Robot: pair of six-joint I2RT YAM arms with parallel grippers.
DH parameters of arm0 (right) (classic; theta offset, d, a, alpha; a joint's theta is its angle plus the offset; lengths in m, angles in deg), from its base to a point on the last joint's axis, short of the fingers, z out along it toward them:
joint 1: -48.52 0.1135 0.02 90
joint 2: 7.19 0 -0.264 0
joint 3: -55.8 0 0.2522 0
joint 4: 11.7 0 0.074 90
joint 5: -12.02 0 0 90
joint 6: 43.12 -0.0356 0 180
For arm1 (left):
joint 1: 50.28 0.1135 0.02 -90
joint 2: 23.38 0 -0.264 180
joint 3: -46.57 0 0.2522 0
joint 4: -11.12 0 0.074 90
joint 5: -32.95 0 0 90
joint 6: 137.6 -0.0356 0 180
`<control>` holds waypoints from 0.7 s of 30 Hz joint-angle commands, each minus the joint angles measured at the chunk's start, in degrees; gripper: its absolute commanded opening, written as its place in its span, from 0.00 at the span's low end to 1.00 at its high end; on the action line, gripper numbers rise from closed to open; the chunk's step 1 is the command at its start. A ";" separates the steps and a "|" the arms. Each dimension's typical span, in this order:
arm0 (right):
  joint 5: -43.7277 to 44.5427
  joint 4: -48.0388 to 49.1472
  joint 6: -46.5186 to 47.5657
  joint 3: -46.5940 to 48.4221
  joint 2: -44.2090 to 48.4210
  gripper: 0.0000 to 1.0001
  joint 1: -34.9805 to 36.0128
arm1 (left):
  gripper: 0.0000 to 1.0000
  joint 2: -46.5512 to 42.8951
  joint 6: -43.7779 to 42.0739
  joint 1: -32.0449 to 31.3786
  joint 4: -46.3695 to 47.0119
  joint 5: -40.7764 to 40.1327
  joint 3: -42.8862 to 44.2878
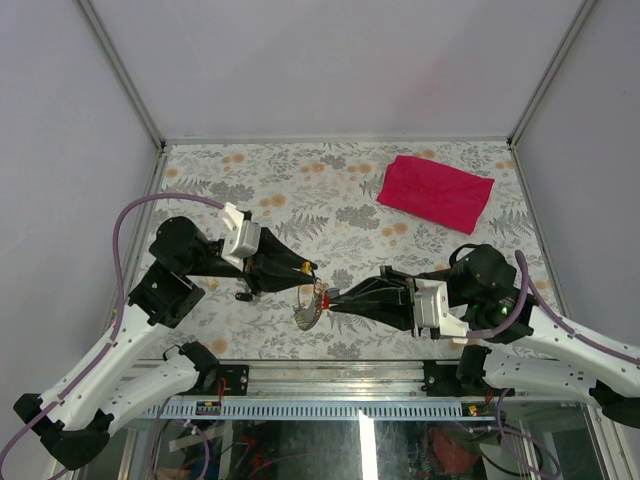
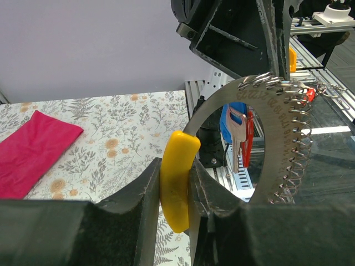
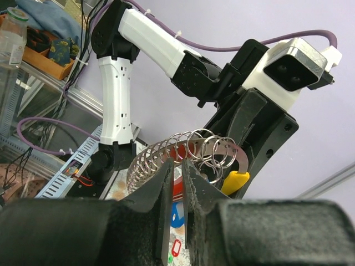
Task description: Put the keys on the keyring
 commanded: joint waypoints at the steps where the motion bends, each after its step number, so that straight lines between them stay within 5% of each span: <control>1: 1.02 2.31 2.11 2.93 -0.56 0.16 1.00 | 0.00 -0.18 0.92 0.49 3.86 1.20 0.16; 21: 5.69 1.31 4.99 3.50 -1.48 0.19 1.89 | 0.00 0.18 -1.49 0.50 0.37 1.17 1.70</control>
